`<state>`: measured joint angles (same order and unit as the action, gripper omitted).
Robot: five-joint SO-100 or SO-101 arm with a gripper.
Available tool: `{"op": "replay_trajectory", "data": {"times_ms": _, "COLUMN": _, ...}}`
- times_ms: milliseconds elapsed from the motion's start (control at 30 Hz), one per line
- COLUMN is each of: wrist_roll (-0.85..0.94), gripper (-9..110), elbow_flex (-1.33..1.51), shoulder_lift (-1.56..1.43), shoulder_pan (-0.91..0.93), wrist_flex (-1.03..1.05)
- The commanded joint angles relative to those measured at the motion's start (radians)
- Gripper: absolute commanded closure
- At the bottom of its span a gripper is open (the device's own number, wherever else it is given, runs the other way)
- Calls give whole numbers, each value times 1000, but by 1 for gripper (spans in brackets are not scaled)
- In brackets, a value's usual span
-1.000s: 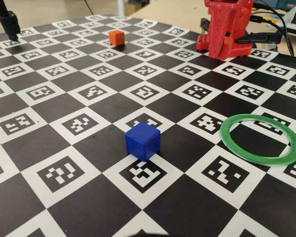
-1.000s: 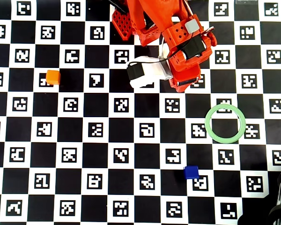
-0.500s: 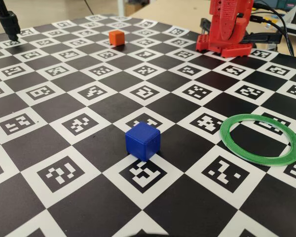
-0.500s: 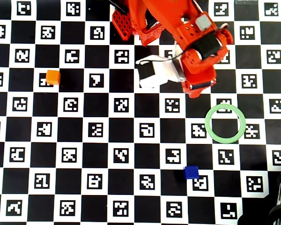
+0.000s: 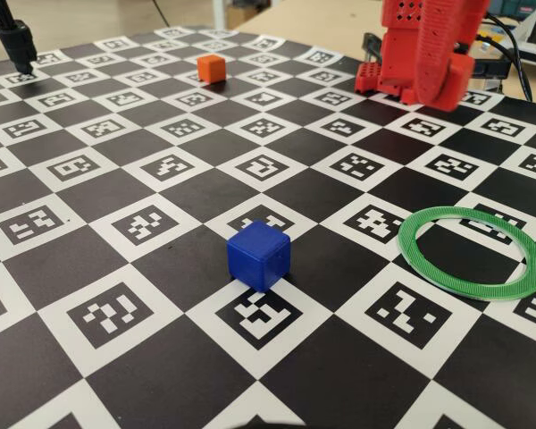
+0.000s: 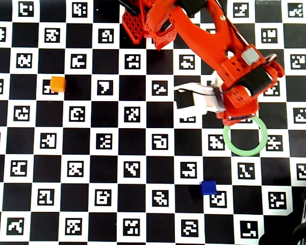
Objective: Grab the red cube then put it in the green circle then put the blue cube on top and finally the orange cube on top
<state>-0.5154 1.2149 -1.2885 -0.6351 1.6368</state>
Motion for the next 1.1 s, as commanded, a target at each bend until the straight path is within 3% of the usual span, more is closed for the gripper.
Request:
{"op": "replay_trajectory", "data": {"times_ms": 0, "wrist_roll": -67, "gripper": 101, "elbow_flex": -141, "shoulder_lift": 18, "shoulder_pan": -44, "wrist_flex": -21}}
{"op": "replay_trajectory", "data": {"times_ms": 467, "wrist_roll": -172, "gripper": 100, "elbow_flex": -364, "shoulder_lift": 230, "shoulder_pan": -40, "wrist_flex": -80}}
{"op": "replay_trajectory", "data": {"times_ms": 1067, "wrist_roll": -170, "gripper": 100, "elbow_flex": -259, "shoulder_lift": 264, "shoulder_pan": -40, "wrist_flex": -201}}
